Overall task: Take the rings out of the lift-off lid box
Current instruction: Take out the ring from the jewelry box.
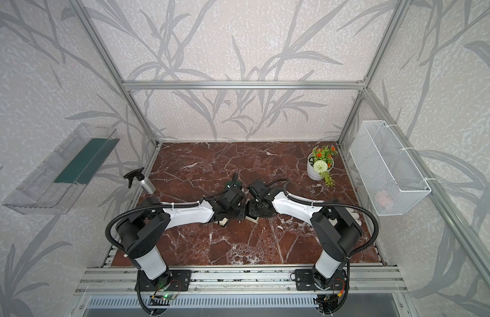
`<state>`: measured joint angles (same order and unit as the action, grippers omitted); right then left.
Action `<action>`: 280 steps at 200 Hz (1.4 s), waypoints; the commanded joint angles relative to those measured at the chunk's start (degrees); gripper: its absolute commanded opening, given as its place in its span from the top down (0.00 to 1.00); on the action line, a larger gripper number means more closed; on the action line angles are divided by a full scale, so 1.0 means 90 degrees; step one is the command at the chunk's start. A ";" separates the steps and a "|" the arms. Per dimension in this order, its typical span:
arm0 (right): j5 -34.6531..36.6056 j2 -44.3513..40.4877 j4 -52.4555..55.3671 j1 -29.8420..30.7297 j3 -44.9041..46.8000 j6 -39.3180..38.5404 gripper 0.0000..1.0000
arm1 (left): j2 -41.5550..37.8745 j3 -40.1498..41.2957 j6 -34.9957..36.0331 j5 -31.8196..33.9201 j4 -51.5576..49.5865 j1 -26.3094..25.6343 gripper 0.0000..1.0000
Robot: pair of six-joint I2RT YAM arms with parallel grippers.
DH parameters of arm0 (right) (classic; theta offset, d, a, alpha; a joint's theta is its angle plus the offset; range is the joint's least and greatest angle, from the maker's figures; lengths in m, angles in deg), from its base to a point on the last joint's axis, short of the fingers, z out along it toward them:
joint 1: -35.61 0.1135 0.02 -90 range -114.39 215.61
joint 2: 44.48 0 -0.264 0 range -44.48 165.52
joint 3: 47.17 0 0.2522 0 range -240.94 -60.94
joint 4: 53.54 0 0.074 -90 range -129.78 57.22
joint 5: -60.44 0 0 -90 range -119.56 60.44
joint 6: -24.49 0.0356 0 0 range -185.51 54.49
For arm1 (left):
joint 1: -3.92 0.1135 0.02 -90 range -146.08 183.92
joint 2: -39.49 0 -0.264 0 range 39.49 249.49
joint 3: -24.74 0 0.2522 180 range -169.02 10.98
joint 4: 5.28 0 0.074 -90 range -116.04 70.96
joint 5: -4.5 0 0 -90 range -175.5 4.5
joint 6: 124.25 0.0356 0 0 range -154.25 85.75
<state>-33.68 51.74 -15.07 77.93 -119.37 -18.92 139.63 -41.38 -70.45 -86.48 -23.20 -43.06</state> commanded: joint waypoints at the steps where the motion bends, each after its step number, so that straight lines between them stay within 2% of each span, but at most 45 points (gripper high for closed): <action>1: 0.0038 0.0136 0.0038 0.0024 -0.0225 0.0078 0.82 | -0.0161 0.0103 -0.0108 0.0087 -0.0060 -0.0034 0.56; 46: 0.0223 0.0371 0.0164 0.0026 -0.0331 0.0157 0.79 | -0.0226 0.0190 -0.0140 0.0117 -0.0005 -0.0025 0.56; 124: 0.0456 0.0607 0.0260 0.0024 -0.0378 0.0211 0.81 | -0.0251 0.0297 -0.0167 0.0098 0.0129 -0.0020 0.56; 151: 0.0494 0.0665 0.0275 0.0024 -0.0423 0.0144 0.85 | -0.0230 0.0299 -0.0167 0.0091 0.0138 -0.0017 0.56; 179: 0.0575 0.0628 0.0275 0.0024 -0.0374 0.0151 0.96 | -0.0120 0.0249 -0.0175 0.0070 0.0123 -0.0015 0.56; 201: 0.0585 0.0578 0.0267 0.0024 -0.0369 0.0147 1.00 | -0.0077 0.0237 -0.0189 0.0062 0.0123 -0.0017 0.56; 257: 0.0411 0.0294 -0.0071 -0.0020 -0.0145 0.0315 1.00 | 0.0081 0.0173 -0.0225 0.0059 0.0077 -0.0004 0.56; 280: 0.0235 0.0215 -0.0219 -0.0064 -0.0060 0.0381 1.00 | 0.0221 0.0090 -0.0274 0.0052 -0.0019 0.0003 0.52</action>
<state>-30.45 55.70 -15.97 77.85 -120.94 -16.78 139.12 -39.67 -71.52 -86.48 -20.73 -43.06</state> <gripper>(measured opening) 0.049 0.467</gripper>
